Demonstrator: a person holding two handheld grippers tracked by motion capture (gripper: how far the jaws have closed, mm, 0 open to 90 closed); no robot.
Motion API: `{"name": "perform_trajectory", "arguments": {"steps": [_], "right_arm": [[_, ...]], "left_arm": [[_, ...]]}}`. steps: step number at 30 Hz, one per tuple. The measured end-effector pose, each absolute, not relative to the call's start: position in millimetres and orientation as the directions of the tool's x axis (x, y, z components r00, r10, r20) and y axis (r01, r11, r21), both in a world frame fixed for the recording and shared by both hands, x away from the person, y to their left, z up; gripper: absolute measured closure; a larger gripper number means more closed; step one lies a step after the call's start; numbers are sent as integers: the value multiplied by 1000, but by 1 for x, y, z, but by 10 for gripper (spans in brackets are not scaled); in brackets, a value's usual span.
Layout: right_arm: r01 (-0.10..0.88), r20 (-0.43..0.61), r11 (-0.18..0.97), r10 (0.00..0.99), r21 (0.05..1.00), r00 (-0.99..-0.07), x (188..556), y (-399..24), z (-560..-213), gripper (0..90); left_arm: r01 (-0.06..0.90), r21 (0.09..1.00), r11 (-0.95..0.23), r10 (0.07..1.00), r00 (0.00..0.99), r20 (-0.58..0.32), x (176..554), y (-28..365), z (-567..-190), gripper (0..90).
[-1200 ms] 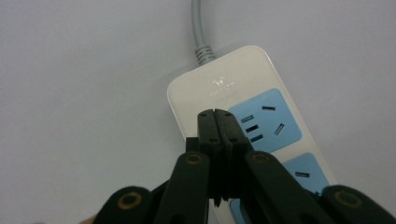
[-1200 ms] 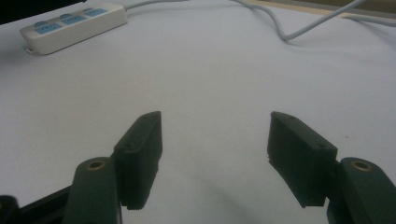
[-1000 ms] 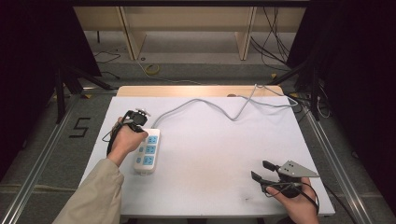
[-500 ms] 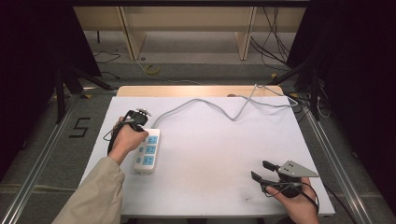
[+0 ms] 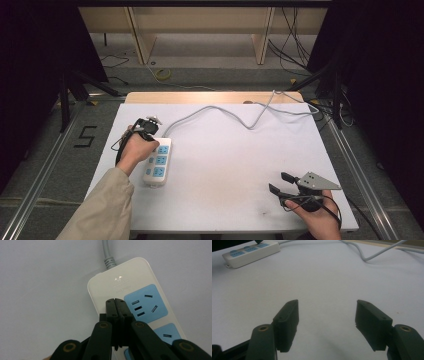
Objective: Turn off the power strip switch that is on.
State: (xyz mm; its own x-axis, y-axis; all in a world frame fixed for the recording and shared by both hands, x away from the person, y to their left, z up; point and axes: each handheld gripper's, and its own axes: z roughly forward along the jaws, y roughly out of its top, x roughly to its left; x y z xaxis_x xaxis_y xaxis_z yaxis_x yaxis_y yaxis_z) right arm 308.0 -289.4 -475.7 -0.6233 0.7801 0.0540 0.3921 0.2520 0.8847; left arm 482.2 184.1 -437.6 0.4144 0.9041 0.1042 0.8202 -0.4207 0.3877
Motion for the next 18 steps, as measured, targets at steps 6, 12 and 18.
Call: {"name": "perform_trajectory", "arguments": {"steps": [6,12,18], "right_arm": [[393,54,253,780,884,-624,308,-289,-476,367],[392,52,255,779,884,-625,308,-289,-476,367],[391,51,256,778,884,-626,307,-289,-475,367]], "left_arm": [[821,385,-421,904,413,108,482,183,-438,894],[822,381,-423,903,415,107,483,183,-438,896],[828,365,-425,903,413,115,485,182,-437,897]]}}
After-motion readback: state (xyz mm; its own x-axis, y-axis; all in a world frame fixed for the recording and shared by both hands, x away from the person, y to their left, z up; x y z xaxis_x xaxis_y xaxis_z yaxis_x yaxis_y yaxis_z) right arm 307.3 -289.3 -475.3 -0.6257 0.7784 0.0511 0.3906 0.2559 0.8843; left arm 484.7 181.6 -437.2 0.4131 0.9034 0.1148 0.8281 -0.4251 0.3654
